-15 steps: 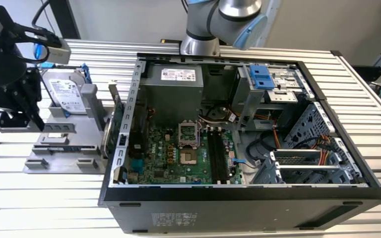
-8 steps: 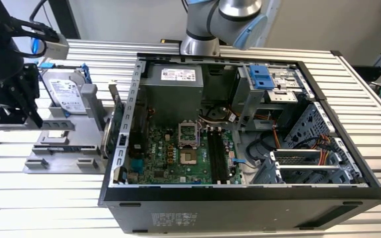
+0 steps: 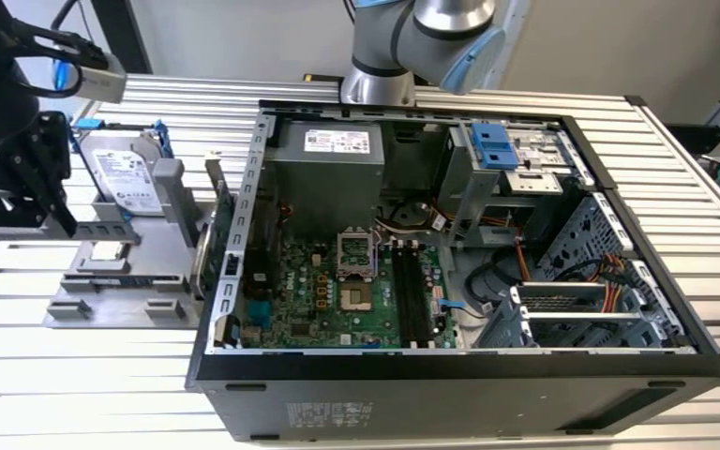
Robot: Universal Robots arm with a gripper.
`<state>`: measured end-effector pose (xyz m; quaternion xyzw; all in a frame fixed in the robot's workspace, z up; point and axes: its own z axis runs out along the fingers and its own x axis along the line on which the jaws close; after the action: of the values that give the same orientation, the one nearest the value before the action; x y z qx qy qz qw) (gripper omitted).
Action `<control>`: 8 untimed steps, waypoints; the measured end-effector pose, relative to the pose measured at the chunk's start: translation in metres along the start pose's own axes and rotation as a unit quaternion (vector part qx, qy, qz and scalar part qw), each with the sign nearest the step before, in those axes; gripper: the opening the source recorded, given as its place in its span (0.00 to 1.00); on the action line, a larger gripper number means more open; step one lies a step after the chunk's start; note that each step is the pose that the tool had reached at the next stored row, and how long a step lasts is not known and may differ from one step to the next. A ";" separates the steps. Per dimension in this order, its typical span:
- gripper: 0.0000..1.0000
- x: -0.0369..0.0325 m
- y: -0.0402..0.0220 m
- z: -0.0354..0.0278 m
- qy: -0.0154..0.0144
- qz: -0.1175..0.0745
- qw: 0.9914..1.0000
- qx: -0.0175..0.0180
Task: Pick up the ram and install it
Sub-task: 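Pick up the ram and move it above insertion slot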
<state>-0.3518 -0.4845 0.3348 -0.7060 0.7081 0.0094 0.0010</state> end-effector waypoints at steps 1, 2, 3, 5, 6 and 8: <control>0.00 0.0000 0.0000 -0.0010 0.000 0.000 1.000 0.000; 0.00 0.0000 0.0000 -0.0021 0.000 0.000 1.000 0.000; 0.00 -0.0001 0.0000 -0.0032 0.000 0.000 1.000 0.000; 0.00 -0.0001 0.0001 -0.0054 0.000 0.000 1.000 0.000; 0.00 -0.0001 0.0001 -0.0066 0.000 0.000 1.000 0.000; 0.00 -0.0001 0.0001 -0.0089 0.000 0.000 1.000 0.000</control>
<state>-0.3518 -0.4845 0.3437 -0.7061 0.7081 0.0096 0.0011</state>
